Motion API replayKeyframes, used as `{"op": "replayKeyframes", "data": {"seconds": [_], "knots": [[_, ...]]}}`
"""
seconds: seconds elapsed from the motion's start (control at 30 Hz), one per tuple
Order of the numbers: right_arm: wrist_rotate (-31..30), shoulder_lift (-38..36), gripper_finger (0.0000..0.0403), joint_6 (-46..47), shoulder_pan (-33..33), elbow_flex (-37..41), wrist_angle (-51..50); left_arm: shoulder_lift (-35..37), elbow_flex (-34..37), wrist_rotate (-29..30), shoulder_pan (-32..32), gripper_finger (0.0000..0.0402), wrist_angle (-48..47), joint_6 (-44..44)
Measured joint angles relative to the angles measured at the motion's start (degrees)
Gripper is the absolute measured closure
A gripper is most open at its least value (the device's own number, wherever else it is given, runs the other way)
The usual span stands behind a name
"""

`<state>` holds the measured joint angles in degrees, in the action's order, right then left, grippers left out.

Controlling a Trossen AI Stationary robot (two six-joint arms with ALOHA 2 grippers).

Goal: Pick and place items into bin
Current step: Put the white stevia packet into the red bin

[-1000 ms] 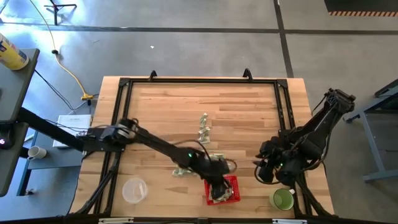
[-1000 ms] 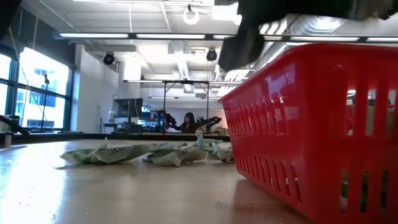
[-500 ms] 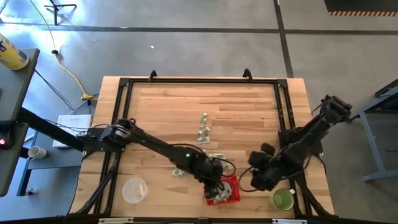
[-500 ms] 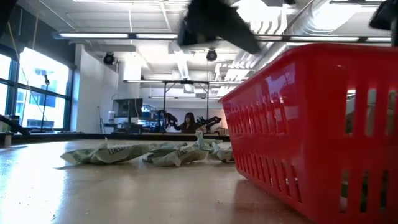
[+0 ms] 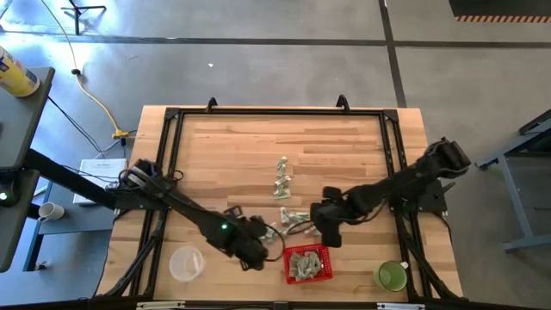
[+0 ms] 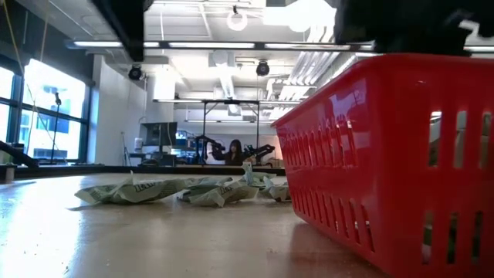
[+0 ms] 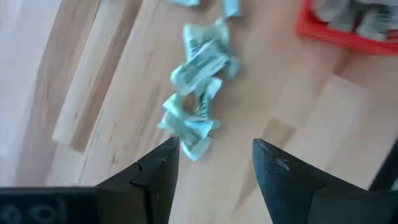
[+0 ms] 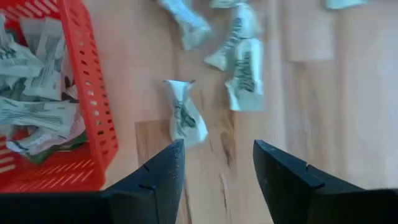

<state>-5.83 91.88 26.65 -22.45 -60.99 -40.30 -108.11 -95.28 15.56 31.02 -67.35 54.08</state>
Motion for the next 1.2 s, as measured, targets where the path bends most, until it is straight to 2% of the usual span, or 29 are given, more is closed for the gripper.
{"op": "replayKeyframes", "data": {"seconds": [0.2, 0.4, 0.6, 0.83, 0.97, 1.13, 1.2], "knots": [[4.5, 4.7, 0.0217, -5.4, 1.4, 0.0, 4.5, 7.2, 16.1, 0.1, 0.6, 0.0172, 8.3, 10.7], [7.4, 8.0, 0.0222, -5.6, 1.4, 0.0, 6.7, 12.3, 26.9, -0.2, -0.9, 0.0172, 12.7, 12.1], [8.1, 11.3, 0.0226, -4.8, 3.0, 0.0, 8.9, 16.1, 32.2, -1.5, -4.5, 0.0172, 14.8, 8.1], [11.1, 13.3, 0.0233, -4.6, 4.9, -0.1, 9.6, 17.4, 33.0, -1.5, -7.3, 0.0172, 14.9, 3.4], [11.1, 13.4, 0.0273, -4.1, 4.8, -0.1, 9.1, 17.4, 33.0, -2.2, -7.4, 0.0172, 15.5, 2.7], [10.7, 11.3, 0.0372, -2.1, 4.2, 0.1, 7.4, 17.3, 33.0, -3.0, -7.4, 0.0172, 17.9, 2.7], [9.1, 9.3, 0.0394, -0.4, 3.7, 0.1, 7.5, 17.3, 33.0, -3.4, -7.4, 0.0172, 19.5, 3.0]]}}
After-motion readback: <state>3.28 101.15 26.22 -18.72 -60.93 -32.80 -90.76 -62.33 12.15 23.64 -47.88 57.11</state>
